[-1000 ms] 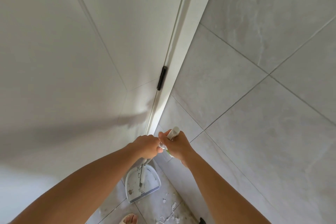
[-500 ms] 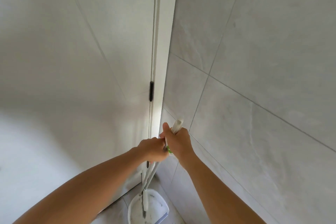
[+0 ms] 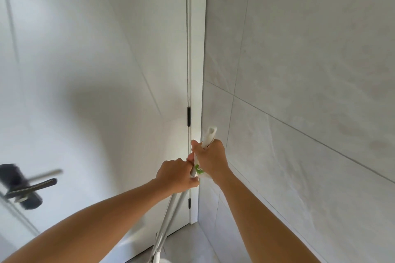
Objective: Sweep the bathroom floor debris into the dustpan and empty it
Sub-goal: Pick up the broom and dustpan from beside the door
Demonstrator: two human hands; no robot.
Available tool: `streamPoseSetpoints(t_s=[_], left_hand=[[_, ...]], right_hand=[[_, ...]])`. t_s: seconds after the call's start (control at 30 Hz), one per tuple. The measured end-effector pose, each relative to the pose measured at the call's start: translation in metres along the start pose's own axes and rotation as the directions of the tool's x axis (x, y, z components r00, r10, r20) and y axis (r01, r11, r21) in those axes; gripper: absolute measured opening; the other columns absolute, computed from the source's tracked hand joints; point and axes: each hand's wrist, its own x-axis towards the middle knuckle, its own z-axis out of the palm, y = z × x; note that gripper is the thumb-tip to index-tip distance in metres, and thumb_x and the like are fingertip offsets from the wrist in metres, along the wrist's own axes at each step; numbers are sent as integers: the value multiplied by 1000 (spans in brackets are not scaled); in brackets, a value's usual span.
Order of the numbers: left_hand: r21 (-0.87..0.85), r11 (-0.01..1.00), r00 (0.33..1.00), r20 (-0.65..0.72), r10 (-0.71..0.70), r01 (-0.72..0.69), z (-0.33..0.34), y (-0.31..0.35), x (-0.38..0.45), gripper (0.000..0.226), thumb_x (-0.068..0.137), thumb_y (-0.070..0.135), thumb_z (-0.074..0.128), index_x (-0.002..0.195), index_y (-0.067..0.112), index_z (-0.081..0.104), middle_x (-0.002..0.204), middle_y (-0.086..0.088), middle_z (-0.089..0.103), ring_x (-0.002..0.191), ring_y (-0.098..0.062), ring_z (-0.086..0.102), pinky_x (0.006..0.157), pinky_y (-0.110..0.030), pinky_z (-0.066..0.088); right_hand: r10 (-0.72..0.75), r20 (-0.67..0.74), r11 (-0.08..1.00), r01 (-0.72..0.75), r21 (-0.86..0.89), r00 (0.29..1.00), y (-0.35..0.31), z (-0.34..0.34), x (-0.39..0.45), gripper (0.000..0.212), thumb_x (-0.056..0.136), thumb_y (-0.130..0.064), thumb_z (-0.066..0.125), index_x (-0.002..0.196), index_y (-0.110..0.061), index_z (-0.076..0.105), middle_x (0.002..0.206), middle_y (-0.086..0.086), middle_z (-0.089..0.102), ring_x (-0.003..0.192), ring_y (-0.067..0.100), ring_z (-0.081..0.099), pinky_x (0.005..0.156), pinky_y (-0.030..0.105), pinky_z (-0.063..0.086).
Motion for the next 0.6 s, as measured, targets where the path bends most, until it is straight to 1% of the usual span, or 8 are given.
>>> streamPoseSetpoints(t_s=[0.1,0.17,0.2,0.27,0.37,0.43,0.53,0.6], left_hand=[[29,999,1000,-19,-14,14,-9,-7,-13,33,84,49,51,88,17,55,63,6,51,66,-21,61,63,-28,46],[34,999,1000,-27,-12,13,-13,-11,-20,36,84,51,52,93,17,62,67,4,56,67,-21,62,65,-28,47],[30,999,999,-36,-13,14,-15,-16,-24,36,83,51,52,94,18,63,66,5,54,66,-21,61,65,-28,47],[17,1000,999,-46,-15,16,-20,-23,-31,37,83,51,52,94,19,64,65,5,51,65,-22,58,64,-28,45],[-16,1000,997,-72,-14,13,-28,-44,-44,38,82,52,53,94,18,65,67,6,52,65,-21,56,64,-28,42],[-52,998,997,-71,-24,21,-30,-58,-55,37,83,53,54,92,19,64,65,7,48,67,-21,54,64,-28,39],[-88,996,996,-87,-37,29,-30,-83,-75,38,84,54,55,94,19,65,72,5,54,67,-20,54,66,-28,41],[-114,993,995,-90,-38,28,-28,-100,-88,38,85,54,56,94,19,65,74,5,56,67,-20,54,65,-27,41]], right_hand=[[-7,42,1000,7,13,999,-10,3,-6,31,88,-27,62,89,3,68,64,6,74,60,19,73,64,29,60],[-14,57,1000,14,16,998,-16,5,-10,29,88,-26,61,88,2,67,64,7,74,62,22,73,66,33,61],[-19,64,1000,18,15,998,-21,8,-13,28,88,-25,61,88,2,67,64,8,74,62,23,74,68,35,62],[-23,76,1000,21,19,997,-29,13,-17,26,88,-24,61,86,1,67,64,8,74,63,25,74,70,38,62],[-33,101,999,32,11,994,-45,29,-26,24,88,-23,62,85,1,68,66,9,74,63,25,74,66,34,62],[-43,127,999,43,6,991,-54,41,-33,24,88,-23,63,84,0,68,67,11,74,64,25,74,67,35,62],[-59,180,998,64,-18,982,-63,67,-46,22,88,-24,64,82,-2,68,69,12,75,66,26,75,71,40,62],[-64,219,997,72,-27,974,-68,83,-56,23,88,-25,66,82,-2,68,71,12,75,68,26,75,71,38,62]])
